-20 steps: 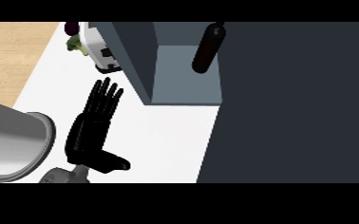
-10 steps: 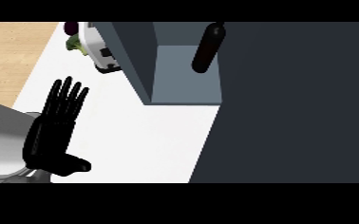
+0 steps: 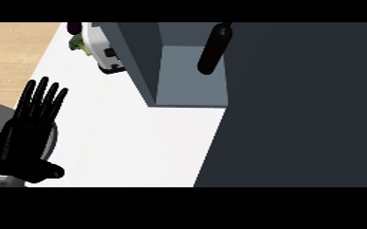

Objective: Pick up the wine, place it into the cabinet and close the cabinet

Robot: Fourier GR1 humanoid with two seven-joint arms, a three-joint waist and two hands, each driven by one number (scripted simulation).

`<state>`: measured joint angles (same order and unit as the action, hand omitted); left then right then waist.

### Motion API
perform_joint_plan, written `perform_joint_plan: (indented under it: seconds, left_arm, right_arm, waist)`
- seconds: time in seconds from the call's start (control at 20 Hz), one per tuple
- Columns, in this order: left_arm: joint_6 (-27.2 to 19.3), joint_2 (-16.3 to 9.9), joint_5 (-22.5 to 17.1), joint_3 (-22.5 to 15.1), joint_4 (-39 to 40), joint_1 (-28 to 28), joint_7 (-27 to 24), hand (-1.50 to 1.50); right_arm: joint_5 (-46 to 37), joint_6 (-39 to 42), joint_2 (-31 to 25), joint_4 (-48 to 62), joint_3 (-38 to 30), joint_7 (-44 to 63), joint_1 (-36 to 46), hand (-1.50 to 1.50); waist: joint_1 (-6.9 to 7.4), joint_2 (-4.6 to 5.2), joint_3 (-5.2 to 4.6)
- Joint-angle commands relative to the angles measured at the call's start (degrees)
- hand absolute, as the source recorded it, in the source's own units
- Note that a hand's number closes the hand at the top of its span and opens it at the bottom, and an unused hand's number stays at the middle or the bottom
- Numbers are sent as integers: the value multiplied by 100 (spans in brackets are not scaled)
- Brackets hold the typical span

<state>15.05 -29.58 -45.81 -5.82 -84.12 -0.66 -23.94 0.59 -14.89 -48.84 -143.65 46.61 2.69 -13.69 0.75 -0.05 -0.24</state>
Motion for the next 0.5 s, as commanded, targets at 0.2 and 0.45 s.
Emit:
perform_joint_plan:
  seconds: [0.2, 0.45]
  left_arm:
    - [340, -212, -127, 167, 139, 108, 136, -150]
    - [486, -338, -337, 333, 114, 132, 216, -150]
  right_arm:
    - [364, 39, 1046, -609, 420, 754, 804, 150]
    - [515, 70, 1341, -481, 232, 1040, 1123, 150]
  waist:
    - [131, 42, -8]
    - [271, 55, -24]
